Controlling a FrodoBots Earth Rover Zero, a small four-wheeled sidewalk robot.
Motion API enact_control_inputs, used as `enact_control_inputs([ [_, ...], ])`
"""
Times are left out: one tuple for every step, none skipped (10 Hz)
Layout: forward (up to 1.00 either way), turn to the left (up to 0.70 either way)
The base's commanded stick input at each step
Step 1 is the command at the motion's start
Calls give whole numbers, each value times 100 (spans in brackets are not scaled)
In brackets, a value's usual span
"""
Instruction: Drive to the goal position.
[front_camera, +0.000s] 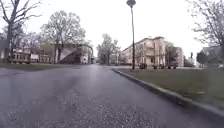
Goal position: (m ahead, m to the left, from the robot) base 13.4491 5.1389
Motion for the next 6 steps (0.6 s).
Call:
enact_control_inputs([
  [85,0],
  [85,0],
  [85,0],
  [85,0],
  [85,23],
  [85,31],
])
